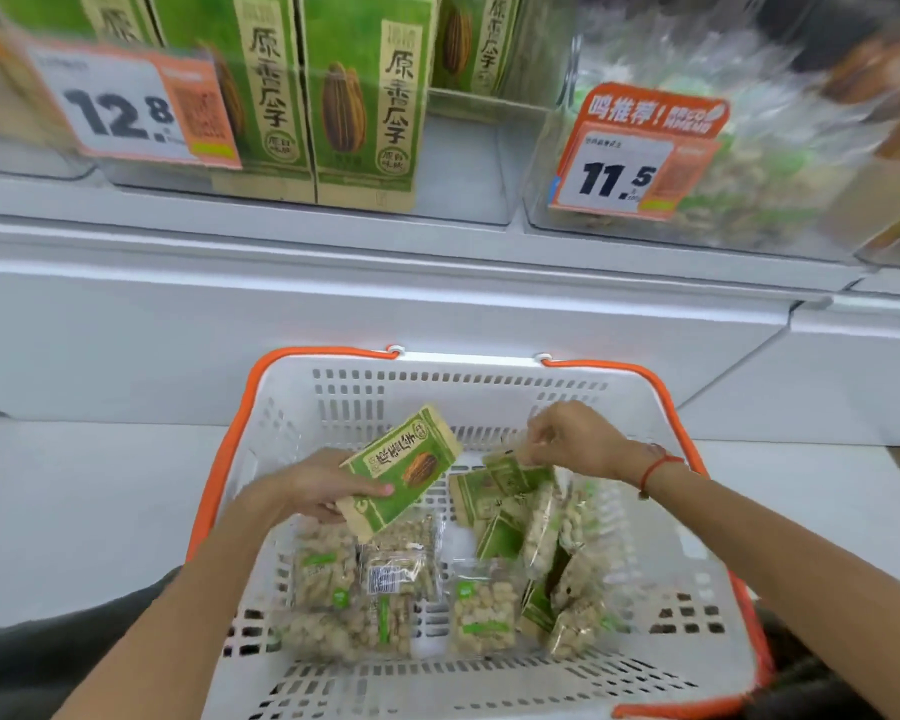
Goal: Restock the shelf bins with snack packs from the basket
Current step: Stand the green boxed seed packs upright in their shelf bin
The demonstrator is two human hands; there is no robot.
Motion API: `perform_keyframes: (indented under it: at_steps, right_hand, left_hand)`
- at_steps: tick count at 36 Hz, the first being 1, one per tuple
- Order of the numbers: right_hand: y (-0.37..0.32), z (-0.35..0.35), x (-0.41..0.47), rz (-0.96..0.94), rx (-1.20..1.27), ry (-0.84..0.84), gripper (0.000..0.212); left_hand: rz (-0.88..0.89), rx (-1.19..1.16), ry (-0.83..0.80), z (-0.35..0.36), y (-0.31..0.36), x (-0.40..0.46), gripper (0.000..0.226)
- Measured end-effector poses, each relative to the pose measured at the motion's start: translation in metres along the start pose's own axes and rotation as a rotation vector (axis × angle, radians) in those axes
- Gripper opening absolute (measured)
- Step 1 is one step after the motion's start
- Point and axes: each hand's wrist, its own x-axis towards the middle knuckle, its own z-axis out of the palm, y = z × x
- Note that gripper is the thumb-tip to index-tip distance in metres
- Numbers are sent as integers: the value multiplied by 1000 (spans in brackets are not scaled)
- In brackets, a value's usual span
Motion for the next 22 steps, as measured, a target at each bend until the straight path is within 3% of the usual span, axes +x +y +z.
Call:
perform_keyframes:
  at_steps: [3,6,12,15,18,22]
  right_hand:
    - [-1,-35,-17,3,115,104,6]
    - [-11,-68,-28,-3,195,189,4]
    - [-43,-115,-61,-35,587,132,10]
    - [-55,-124,-74,-11,732,141,14]
    - [-71,-132,-81,-49,872,335,4]
    - [-99,-134,-97,-320,772,769,12]
  left_hand:
    - [27,197,61,-9,24,-17,35]
    - [91,215,169,-12,50,-38,33]
    - [223,-154,334,-18,78,-65,36]
    - [236,-337,271,-15,85,-74,35]
    - [249,-467,166,-7,90,-80,24]
    - [281,-483,163,-8,89,-83,23]
